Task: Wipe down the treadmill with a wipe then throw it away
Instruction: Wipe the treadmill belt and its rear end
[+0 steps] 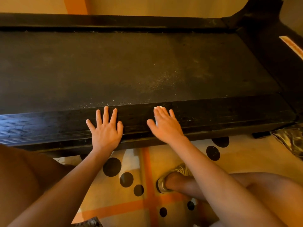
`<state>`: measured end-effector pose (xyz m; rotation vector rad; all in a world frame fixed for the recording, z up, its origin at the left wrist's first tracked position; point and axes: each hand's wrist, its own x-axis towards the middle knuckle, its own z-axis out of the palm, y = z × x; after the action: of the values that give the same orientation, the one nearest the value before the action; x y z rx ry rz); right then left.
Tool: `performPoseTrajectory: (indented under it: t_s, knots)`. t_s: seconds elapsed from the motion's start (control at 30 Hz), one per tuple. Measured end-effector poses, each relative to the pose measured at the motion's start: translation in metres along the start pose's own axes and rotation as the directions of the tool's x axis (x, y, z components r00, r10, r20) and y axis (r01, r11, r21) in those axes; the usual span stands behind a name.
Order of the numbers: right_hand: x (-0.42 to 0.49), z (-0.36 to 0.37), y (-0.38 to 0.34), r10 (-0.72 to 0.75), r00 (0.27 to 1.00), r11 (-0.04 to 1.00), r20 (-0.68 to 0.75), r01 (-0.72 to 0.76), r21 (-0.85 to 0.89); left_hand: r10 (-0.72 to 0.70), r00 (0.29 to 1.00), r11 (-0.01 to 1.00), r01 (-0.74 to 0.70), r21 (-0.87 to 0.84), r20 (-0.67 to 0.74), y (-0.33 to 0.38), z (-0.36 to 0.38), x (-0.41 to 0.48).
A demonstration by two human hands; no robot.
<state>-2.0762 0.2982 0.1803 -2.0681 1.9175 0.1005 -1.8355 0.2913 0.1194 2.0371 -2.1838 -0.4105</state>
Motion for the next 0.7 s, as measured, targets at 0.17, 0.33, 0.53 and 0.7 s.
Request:
performPoseTrajectory:
  t_s: [0.17,0.33,0.53,0.7]
  knots:
    - [0.009,-0.009,0.02,0.168,0.986,0.986,-0.001,-0.168,-0.011,0.003,1.0,1.0,-0.003,-0.011,-0.018,0.002,0.001,0.001]
    - [-0.019,0.013,-0.035,-0.028,0.999,0.999,0.028,0.027,0.031,-0.008,1.0,1.0,0.008,0.009,-0.015,0.001,0.001,0.0]
    - [-0.007,0.009,-0.007,0.046,0.999,0.999,-0.005,-0.046,0.015,0.004,1.0,1.0,-0.004,-0.005,-0.009,0.001,0.002,0.001]
    - [-0.021,0.014,-0.029,0.062,0.998,0.996,0.02,-0.063,0.057,-0.001,1.0,1.0,0.001,-0.007,-0.018,0.001,0.001,0.001]
